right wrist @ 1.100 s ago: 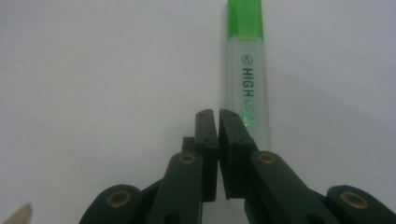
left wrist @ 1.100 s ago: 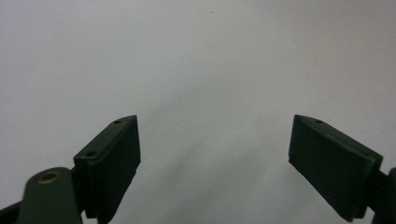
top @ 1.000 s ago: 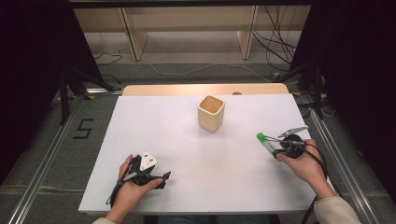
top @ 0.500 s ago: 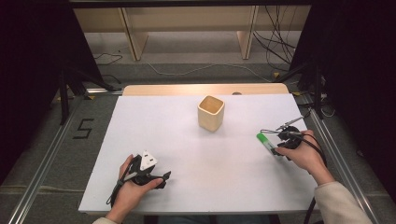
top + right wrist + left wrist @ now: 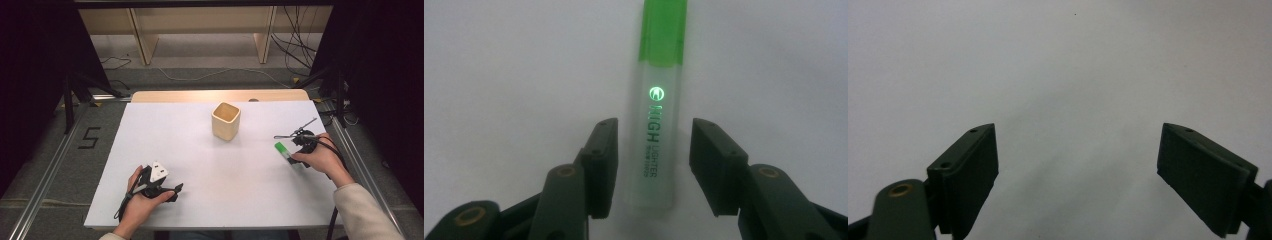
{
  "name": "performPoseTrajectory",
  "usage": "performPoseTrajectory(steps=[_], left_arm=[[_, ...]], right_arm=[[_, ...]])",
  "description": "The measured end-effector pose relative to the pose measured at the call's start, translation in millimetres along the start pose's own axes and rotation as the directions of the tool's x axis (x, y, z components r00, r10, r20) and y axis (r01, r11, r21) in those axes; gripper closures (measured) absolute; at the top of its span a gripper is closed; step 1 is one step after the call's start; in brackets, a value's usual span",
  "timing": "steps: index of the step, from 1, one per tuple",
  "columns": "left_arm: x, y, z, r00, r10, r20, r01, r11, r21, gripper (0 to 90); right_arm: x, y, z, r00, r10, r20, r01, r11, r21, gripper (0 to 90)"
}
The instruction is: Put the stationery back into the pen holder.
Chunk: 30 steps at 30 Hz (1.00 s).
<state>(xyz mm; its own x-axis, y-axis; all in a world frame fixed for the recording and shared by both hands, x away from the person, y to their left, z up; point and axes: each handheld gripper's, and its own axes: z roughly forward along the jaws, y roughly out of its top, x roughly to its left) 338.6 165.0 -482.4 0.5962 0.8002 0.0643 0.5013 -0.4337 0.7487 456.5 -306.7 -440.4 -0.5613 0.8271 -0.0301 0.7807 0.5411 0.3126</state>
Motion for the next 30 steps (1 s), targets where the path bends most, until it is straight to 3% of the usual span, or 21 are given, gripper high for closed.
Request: performPoseTrajectory(steps=[6,8,9,17,30], left_arm=[[-0.1,0.0,0.0,1.0000,0.000,0.001,0.000,1.0000,0.000,16.5],[-0.2,0.1,0.2,1.0000,0.000,-0.001,0.000,1.0000,-0.001,16.5],[-0.4,0.1,0.3,1.0000,0.000,-0.002,0.000,1.0000,-0.003,16.6],[-0.2,0.2,0.2,1.0000,0.000,0.000,0.000,1.0000,-0.002,16.6],[-0.3,0.7,0.4,1.0000,0.000,0.002,0.000,1.0000,-0.001,16.6]], right_arm=[[0.8,4.8,1.7,1.0000,0.001,-0.003,-0.001,0.999,0.032,54.2],[-0.1,5.0,2.7,0.9998,-0.018,0.003,0.018,0.999,0.028,54.2],[0.7,6.2,2.7,1.0000,0.000,-0.006,0.000,0.999,0.047,54.3],[0.6,7.6,8.5,0.9999,-0.005,-0.013,0.006,0.996,0.091,55.0],[-0.9,10.4,13.1,0.9999,0.010,-0.013,-0.008,0.991,0.132,56.9]])
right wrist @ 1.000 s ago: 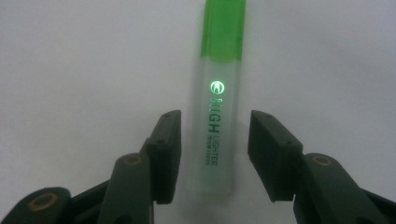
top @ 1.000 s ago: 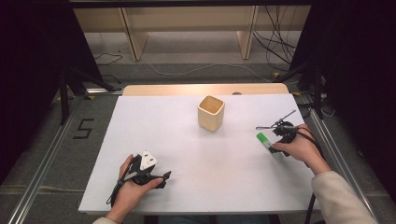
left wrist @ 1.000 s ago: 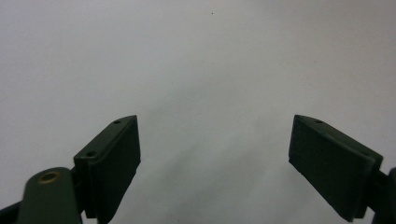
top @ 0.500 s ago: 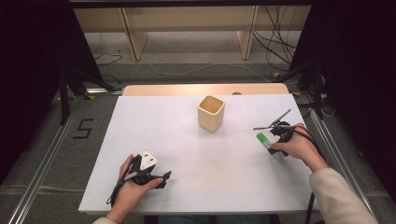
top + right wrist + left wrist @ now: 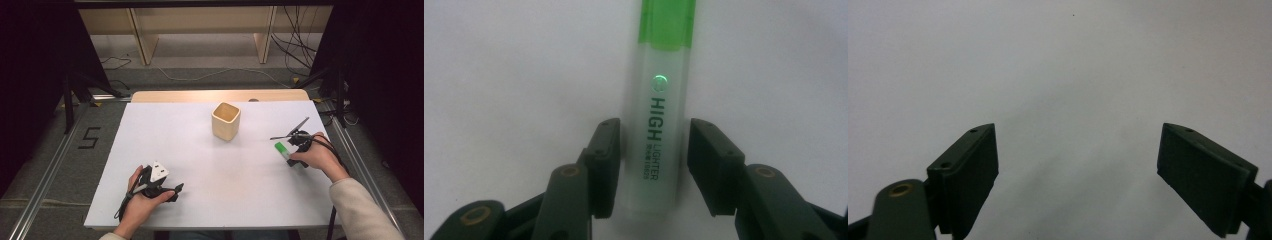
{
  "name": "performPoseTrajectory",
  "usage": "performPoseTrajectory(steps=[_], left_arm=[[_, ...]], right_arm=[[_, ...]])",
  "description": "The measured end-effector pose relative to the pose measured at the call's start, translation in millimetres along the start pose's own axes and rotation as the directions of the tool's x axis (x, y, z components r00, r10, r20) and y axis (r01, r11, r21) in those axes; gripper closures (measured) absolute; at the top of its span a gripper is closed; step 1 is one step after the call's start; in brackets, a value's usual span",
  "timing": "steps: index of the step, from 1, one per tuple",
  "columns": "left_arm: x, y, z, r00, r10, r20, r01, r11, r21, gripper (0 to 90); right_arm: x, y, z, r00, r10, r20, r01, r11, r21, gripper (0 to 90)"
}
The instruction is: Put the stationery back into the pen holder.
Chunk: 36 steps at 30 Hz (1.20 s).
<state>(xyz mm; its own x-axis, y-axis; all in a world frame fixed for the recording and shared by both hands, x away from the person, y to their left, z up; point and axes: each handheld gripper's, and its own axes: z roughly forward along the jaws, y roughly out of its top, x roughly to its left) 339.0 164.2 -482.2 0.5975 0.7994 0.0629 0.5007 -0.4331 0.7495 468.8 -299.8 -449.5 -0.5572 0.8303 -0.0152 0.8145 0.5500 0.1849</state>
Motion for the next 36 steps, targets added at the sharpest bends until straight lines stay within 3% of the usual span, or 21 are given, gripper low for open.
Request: performPoseTrajectory(steps=[14,27,36], left_arm=[[0.0,0.1,0.0,1.0000,0.001,0.002,-0.001,1.0000,-0.001,16.6],[-0.4,0.3,0.1,1.0000,0.002,0.004,-0.002,1.0000,-0.001,16.5],[-0.2,0.4,-0.2,1.0000,0.006,0.005,-0.006,1.0000,0.002,16.5]], right_arm=[[1.3,7.3,1.1,0.9998,-0.016,0.009,0.016,0.998,0.056,60.2],[1.2,9.8,1.5,0.9997,-0.024,0.004,0.024,0.997,0.070,63.0],[0.9,10.6,2.1,1.0000,-0.005,0.004,0.005,0.997,0.072,65.0]])
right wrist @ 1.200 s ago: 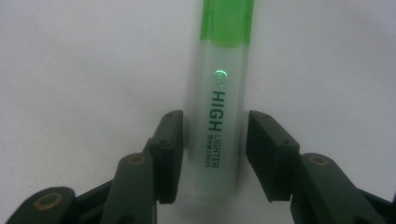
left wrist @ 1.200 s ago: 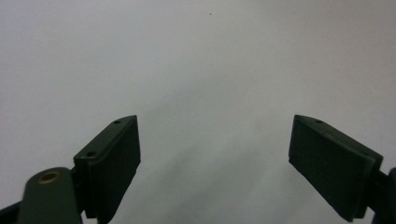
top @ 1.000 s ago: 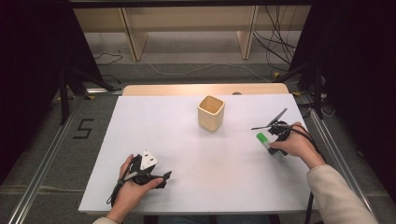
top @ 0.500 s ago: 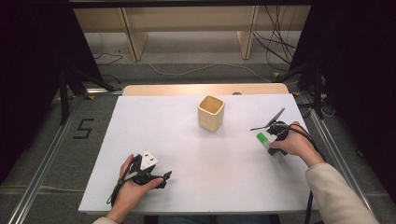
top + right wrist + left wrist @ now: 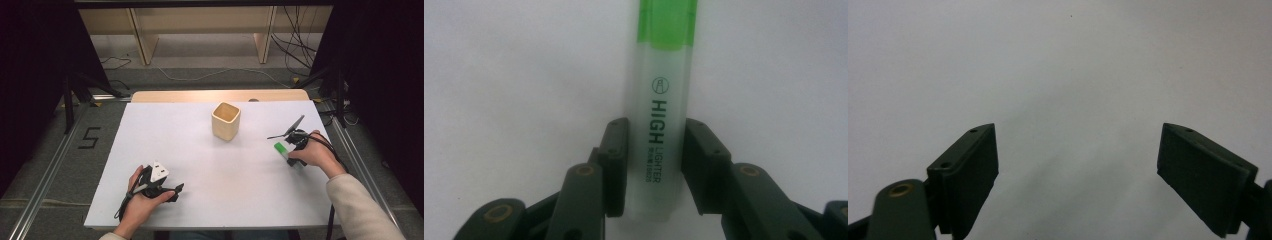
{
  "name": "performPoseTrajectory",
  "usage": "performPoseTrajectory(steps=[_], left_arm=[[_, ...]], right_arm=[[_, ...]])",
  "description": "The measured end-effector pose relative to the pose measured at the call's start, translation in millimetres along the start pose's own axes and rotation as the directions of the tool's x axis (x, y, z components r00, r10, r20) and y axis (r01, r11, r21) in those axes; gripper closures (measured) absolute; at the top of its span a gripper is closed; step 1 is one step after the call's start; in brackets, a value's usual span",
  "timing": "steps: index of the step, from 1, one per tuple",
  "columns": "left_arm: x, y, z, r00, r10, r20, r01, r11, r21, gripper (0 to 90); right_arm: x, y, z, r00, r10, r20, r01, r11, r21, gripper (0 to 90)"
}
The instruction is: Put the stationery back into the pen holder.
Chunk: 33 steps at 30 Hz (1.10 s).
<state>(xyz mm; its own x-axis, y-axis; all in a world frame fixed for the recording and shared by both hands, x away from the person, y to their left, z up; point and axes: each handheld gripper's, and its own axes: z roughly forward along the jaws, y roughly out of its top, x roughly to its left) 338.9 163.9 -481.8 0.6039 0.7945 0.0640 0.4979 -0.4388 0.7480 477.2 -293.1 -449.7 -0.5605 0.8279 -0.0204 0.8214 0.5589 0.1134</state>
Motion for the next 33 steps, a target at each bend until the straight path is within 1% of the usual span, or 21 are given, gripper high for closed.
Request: performPoseTrajectory(steps=[2,4,13,18,22,27,29,30,31,33], left_arm=[[-0.2,-0.1,0.3,1.0000,-0.004,-0.001,0.004,1.0000,-0.003,16.5],[0.1,0.0,0.0,1.0000,0.000,0.000,0.000,1.0000,0.000,16.6],[0.0,0.0,0.0,1.0000,0.002,0.001,-0.002,1.0000,0.000,16.5],[0.0,0.1,0.0,1.0000,0.002,0.000,-0.002,1.0000,0.001,16.5],[-0.1,0.1,0.2,1.0000,0.001,0.002,-0.001,1.0000,-0.001,16.5],[-0.1,0.1,0.2,1.0000,0.001,0.001,-0.001,1.0000,-0.001,16.6],[-0.2,0.1,0.3,1.0000,-0.003,-0.002,0.003,1.0000,-0.003,16.5],[0.1,0.1,0.1,1.0000,0.001,-0.001,-0.001,1.0000,0.000,16.5],[-0.1,0.1,0.3,1.0000,-0.003,-0.002,0.003,1.0000,-0.004,16.5],[-0.1,0.1,0.3,1.0000,-0.003,-0.003,0.003,1.0000,-0.005,16.5]], right_arm=[[0.1,0.0,-0.1,1.0000,0.005,0.002,-0.005,1.000,0.001,65.4],[0.1,0.1,-0.3,0.9999,0.017,-0.003,-0.017,1.000,0.002,65.6],[-0.7,-0.1,-0.3,0.9997,0.025,0.002,-0.025,1.000,0.002,65.9],[-0.5,-0.8,-1.6,0.9994,0.036,-0.003,-0.036,0.999,-0.001,66.0],[-1.2,-2.0,-3.4,0.9995,0.032,-0.001,-0.032,0.999,-0.021,66.1],[-0.3,-2.5,-5.9,0.9990,0.042,-0.018,-0.042,0.998,-0.046,66.1],[-0.2,-2.8,-7.3,0.9993,0.037,-0.011,-0.038,0.998,-0.059,66.1],[0.9,-3.0,-9.0,0.9988,0.045,-0.019,-0.046,0.996,-0.073,66.1],[1.0,-3.4,-9.5,0.9988,0.041,-0.025,-0.043,0.996,-0.081,66.2],[2.1,-3.5,-10.2,0.9986,0.047,-0.026,-0.049,0.995,-0.087,66.1]])
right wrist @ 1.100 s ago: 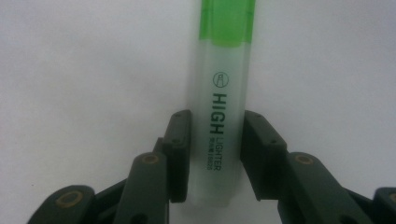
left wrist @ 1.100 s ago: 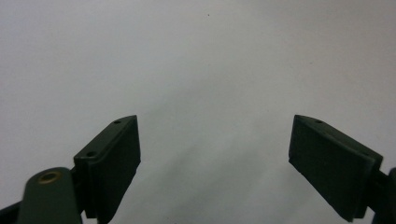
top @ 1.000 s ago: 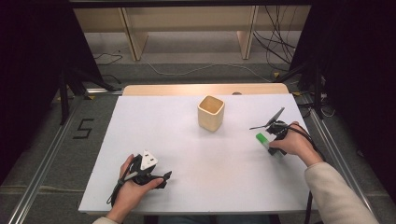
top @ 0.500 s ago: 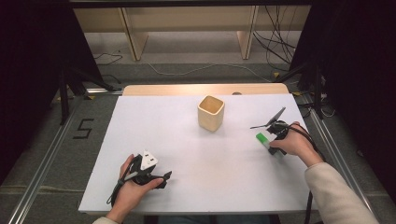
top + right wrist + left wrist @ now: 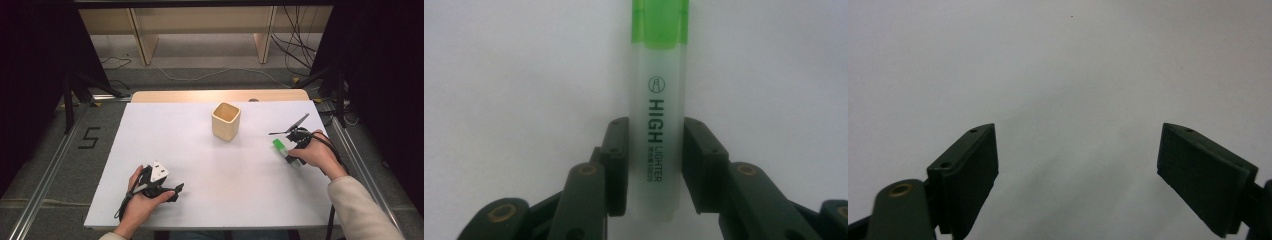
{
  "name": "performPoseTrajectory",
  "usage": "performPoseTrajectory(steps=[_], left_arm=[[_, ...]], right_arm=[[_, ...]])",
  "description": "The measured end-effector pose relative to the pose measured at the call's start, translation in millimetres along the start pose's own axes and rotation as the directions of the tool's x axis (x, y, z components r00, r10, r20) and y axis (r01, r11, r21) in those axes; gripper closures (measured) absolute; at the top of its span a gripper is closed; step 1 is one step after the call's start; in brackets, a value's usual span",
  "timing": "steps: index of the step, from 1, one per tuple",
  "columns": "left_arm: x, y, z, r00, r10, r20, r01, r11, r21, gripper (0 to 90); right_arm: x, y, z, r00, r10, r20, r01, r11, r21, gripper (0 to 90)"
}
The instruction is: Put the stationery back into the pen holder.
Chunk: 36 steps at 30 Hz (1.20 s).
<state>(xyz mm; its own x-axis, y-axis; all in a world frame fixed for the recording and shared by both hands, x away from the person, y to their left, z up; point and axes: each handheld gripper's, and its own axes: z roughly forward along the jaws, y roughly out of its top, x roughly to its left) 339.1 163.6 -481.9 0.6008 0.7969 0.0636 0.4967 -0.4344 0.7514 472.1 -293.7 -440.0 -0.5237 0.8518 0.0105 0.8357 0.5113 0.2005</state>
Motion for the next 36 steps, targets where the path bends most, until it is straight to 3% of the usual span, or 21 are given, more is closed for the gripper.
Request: performPoseTrajectory(steps=[7,18,28,36], left_arm=[[0.0,-0.1,0.0,1.0000,-0.001,0.000,0.001,1.0000,0.000,16.5],[0.2,0.0,0.1,1.0000,-0.001,-0.002,0.001,1.0000,0.000,16.6],[-0.1,0.1,0.0,1.0000,0.000,-0.001,0.000,1.0000,0.000,16.6],[0.3,0.2,0.4,1.0000,-0.002,-0.001,0.002,1.0000,0.002,16.5]], right_arm=[[3.1,-3.2,-4.5,0.9996,0.017,-0.021,-0.019,0.996,-0.083,66.2],[5.3,-8.3,-5.7,0.9984,0.042,-0.038,-0.048,0.985,-0.167,66.2],[8.1,-13.0,-3.5,0.9964,0.069,-0.049,-0.080,0.959,-0.271,66.2],[8.4,-13.3,-4.4,0.9963,0.074,-0.043,-0.085,0.930,-0.358,66.2]])
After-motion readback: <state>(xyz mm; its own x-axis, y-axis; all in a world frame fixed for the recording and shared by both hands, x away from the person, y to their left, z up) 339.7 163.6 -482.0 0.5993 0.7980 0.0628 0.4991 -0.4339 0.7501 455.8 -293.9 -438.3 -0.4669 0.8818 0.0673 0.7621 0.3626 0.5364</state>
